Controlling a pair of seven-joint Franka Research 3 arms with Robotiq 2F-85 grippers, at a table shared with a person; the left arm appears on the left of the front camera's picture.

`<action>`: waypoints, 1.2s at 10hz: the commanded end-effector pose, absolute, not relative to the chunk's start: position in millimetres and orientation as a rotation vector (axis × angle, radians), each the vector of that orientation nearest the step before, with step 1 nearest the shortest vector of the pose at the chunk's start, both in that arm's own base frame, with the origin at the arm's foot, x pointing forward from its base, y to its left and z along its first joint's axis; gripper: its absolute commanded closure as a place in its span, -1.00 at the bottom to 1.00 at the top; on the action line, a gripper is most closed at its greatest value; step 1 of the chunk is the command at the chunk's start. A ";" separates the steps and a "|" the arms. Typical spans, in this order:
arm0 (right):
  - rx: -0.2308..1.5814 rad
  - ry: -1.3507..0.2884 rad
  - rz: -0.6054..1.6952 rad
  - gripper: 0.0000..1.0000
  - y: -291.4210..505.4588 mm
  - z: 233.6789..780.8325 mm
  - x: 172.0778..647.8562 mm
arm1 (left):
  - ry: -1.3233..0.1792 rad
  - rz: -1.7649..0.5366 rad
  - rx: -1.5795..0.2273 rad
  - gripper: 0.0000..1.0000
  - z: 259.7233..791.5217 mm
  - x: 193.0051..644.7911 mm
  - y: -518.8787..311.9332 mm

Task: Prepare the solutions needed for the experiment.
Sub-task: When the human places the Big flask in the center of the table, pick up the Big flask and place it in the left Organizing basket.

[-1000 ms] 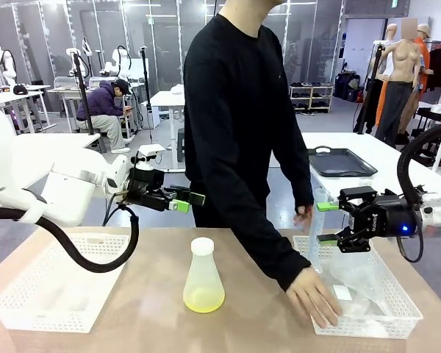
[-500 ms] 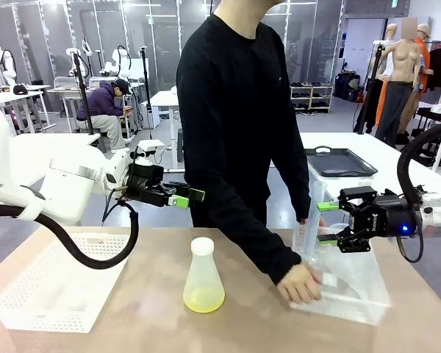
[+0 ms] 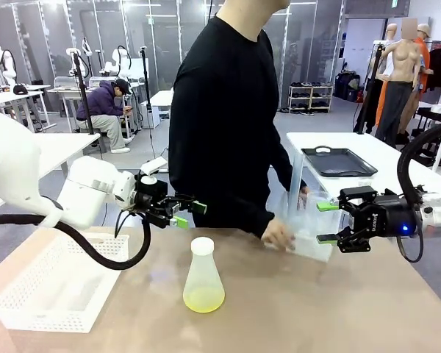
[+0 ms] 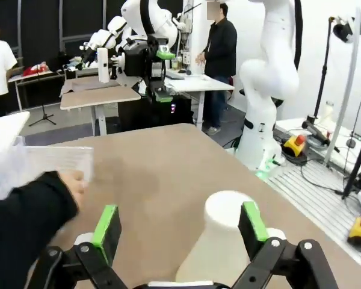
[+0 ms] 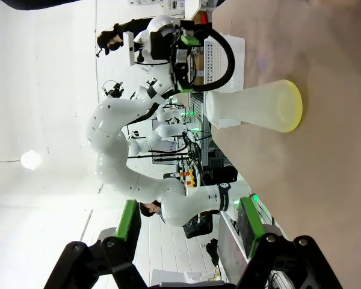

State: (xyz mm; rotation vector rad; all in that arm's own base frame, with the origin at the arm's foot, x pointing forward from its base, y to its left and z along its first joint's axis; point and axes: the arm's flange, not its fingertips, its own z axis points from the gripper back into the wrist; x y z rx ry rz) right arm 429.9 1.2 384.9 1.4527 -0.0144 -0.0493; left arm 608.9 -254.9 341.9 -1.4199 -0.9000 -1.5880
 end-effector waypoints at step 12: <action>1.450 -0.018 -0.049 -0.65 2.1 385.7 430.4 | -0.770 -1.652 -1.778 -1.00 290.8 652.5 -260.0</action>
